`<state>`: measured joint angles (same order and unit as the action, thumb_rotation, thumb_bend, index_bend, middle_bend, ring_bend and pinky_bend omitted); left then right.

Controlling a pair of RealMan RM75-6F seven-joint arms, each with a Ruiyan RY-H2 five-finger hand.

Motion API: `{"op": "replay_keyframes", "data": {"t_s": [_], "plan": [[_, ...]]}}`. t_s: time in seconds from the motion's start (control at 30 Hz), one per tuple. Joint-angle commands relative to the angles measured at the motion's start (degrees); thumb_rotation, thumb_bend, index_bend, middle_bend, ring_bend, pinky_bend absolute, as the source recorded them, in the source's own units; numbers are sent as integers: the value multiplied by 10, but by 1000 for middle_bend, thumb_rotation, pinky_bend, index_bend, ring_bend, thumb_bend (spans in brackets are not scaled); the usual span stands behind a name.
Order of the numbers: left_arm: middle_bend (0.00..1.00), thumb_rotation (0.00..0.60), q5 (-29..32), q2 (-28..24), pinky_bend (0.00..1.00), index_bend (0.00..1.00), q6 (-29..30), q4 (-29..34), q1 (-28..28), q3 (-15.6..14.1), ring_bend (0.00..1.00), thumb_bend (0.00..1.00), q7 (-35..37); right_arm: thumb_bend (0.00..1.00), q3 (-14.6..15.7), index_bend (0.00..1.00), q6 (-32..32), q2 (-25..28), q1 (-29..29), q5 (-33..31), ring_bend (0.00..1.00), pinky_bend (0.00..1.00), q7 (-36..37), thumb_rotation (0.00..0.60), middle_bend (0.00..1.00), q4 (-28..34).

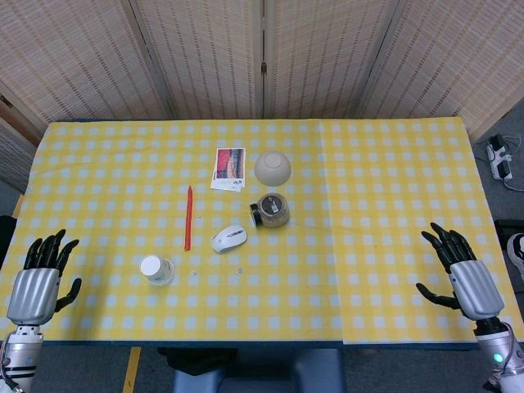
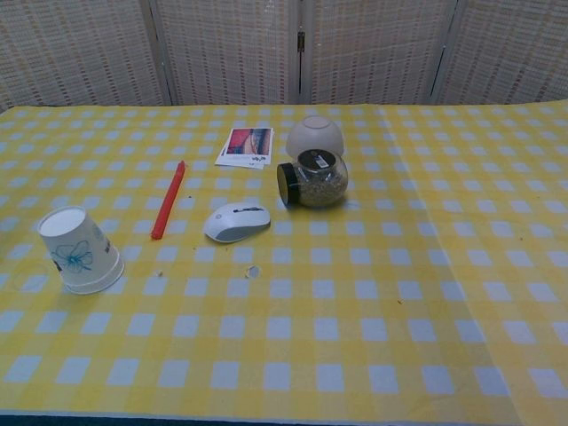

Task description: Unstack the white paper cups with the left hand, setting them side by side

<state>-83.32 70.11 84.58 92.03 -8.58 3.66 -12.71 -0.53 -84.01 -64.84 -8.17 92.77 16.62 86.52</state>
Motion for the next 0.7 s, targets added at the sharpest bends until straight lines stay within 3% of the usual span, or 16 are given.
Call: {"op": "replay_keyframes", "data": {"t_s": [0.03, 0.43, 0.7], "plan": [[48, 600, -6, 3, 0, 171, 5, -5, 3, -2, 57, 445, 4, 279, 0, 109, -1, 2, 2, -2, 54, 0, 6, 600, 20, 1], [54, 600, -14, -9, 0, 180, -18, 6, -8, -4, 58, 445, 25, 278, 0, 109, -6, 11, 2, 2, 70, 0, 6, 600, 20, 9], [61, 600, -31, -55, 0, 211, -117, 39, -73, 1, 60, 445, 53, 278, -8, 109, -21, 27, 5, 2, 78, 0, -19, 600, 20, 26]]}}
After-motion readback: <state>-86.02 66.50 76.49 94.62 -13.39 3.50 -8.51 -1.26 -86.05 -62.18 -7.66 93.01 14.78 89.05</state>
